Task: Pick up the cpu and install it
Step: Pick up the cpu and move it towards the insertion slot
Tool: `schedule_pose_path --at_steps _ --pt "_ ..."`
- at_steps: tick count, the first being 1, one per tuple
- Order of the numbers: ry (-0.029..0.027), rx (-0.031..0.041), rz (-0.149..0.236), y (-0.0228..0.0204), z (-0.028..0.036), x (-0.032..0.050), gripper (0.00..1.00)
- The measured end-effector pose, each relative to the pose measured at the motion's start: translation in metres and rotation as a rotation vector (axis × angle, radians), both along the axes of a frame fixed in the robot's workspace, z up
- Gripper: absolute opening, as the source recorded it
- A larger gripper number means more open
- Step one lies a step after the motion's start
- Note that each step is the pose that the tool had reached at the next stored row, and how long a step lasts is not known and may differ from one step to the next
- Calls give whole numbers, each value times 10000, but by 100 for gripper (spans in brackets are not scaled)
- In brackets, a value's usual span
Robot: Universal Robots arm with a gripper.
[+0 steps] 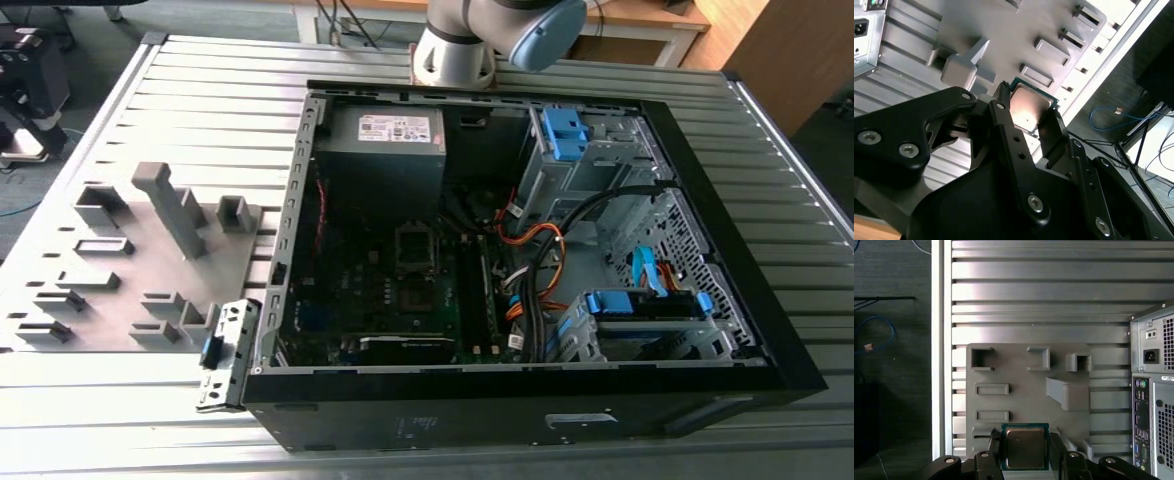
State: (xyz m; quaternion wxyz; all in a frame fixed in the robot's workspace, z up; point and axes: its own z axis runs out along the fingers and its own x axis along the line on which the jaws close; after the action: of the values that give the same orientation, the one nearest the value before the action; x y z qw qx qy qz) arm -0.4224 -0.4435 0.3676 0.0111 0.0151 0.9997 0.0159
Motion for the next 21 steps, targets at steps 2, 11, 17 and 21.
schedule_pose_path --at_steps 2,11,17,21 --pt "-1 1 0 0 -1 35 47" --pt "0 0 1 0 0 258 47" --pt "0 0 -1 0 0 456 47" --pt "0 0 0 0 0 600 47"
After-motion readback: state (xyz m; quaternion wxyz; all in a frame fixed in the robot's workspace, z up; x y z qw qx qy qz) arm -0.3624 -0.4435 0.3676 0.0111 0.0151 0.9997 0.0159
